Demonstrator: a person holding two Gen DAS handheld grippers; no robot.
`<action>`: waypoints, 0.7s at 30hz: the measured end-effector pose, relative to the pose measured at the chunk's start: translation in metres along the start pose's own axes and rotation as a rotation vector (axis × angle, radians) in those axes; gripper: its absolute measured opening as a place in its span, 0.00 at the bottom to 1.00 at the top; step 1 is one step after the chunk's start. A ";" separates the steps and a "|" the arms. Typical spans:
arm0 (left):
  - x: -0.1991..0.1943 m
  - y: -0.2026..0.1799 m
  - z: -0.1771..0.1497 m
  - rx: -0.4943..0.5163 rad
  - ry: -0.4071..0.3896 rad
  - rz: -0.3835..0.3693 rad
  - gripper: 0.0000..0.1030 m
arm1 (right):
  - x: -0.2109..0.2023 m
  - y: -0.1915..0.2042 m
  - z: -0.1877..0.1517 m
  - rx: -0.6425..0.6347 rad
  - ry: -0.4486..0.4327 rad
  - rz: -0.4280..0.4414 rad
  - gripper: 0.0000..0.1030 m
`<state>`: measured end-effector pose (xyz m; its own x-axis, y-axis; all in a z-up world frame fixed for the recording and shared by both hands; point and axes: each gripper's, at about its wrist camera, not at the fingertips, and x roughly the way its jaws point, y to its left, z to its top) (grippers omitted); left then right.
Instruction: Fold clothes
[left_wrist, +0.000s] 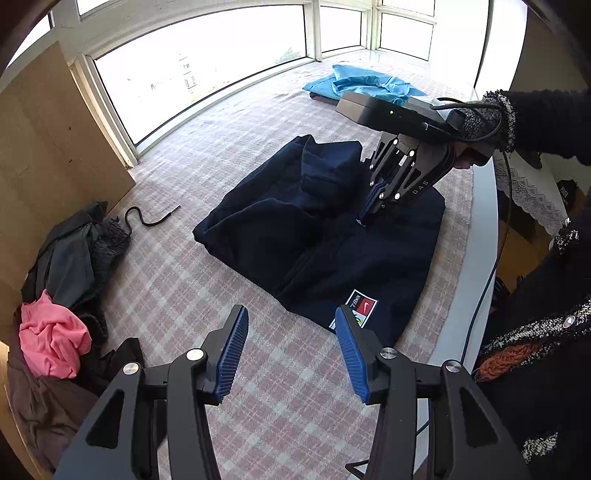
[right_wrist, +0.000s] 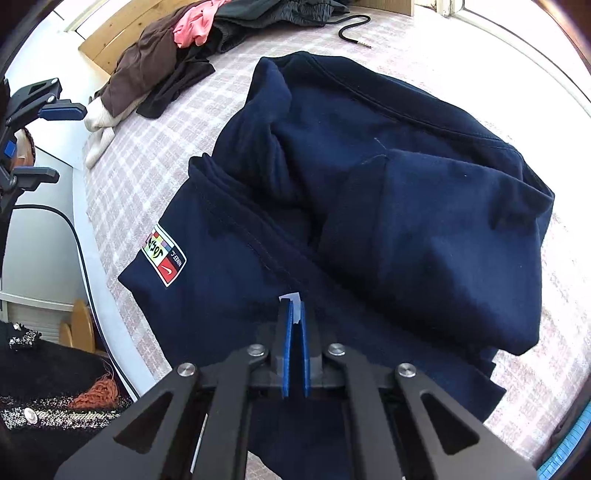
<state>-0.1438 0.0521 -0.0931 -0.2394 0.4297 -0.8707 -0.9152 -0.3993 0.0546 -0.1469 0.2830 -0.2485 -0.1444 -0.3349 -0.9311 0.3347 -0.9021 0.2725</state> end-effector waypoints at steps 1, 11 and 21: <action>-0.001 0.000 -0.002 -0.003 -0.002 0.001 0.46 | -0.001 0.000 -0.001 0.005 -0.007 0.001 0.04; -0.012 -0.006 -0.016 -0.016 -0.007 0.002 0.46 | -0.002 0.018 -0.004 -0.054 0.018 -0.096 0.14; -0.020 -0.011 -0.027 -0.021 -0.007 0.001 0.46 | 0.010 0.027 0.009 -0.085 0.063 -0.155 0.18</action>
<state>-0.1201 0.0255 -0.0892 -0.2426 0.4346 -0.8673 -0.9078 -0.4169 0.0450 -0.1477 0.2528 -0.2482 -0.1425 -0.1736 -0.9745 0.3909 -0.9143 0.1057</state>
